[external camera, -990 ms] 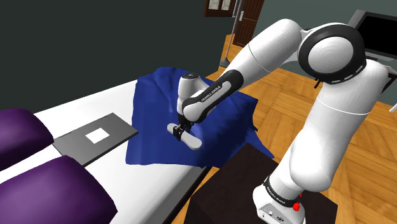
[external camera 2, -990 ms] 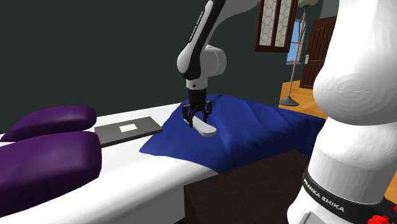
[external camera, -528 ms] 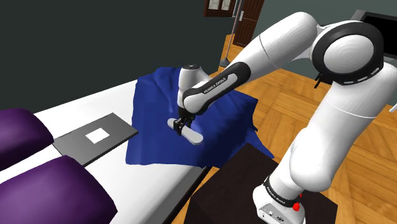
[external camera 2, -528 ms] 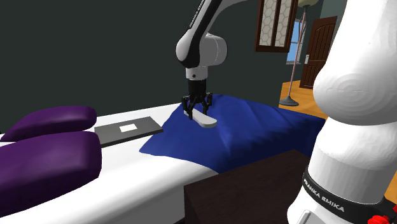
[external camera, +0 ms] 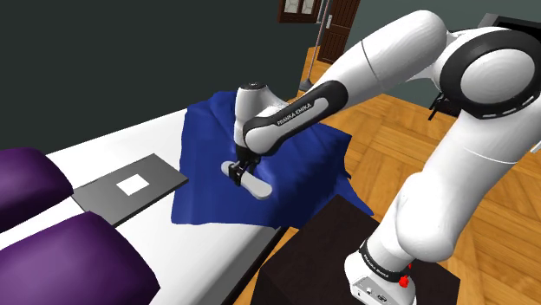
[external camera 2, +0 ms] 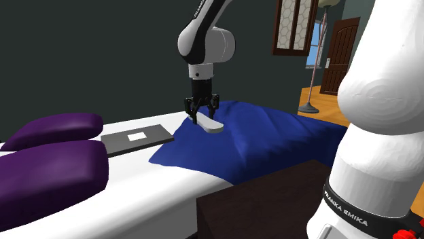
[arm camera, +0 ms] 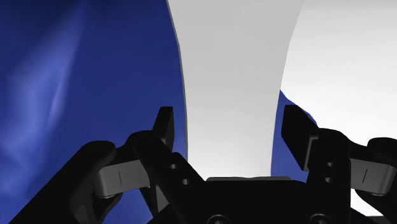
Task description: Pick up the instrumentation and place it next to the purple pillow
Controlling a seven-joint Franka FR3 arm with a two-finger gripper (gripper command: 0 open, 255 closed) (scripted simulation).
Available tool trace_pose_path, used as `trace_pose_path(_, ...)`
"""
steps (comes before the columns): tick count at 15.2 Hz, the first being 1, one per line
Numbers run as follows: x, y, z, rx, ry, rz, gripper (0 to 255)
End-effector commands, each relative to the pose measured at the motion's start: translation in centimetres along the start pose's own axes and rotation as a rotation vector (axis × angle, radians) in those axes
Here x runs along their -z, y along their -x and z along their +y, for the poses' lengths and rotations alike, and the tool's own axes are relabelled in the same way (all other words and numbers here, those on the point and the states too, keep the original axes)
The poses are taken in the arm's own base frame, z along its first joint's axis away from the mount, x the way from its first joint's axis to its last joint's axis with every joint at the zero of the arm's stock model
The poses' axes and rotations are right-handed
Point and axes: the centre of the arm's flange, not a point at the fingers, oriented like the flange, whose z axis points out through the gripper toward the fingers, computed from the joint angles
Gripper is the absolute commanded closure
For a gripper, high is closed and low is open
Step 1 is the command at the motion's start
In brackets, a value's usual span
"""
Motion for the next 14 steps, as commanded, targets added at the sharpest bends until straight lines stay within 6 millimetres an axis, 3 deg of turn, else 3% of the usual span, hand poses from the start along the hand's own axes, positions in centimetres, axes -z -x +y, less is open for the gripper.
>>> trace_pose_path(1, 0.1, -0.2, -2.5, -0.002, 0.0, 0.0, 255)
trace_pose_path(14, 0.5, -0.2, -19.7, -0.002, 0.0, 0.0, 255)
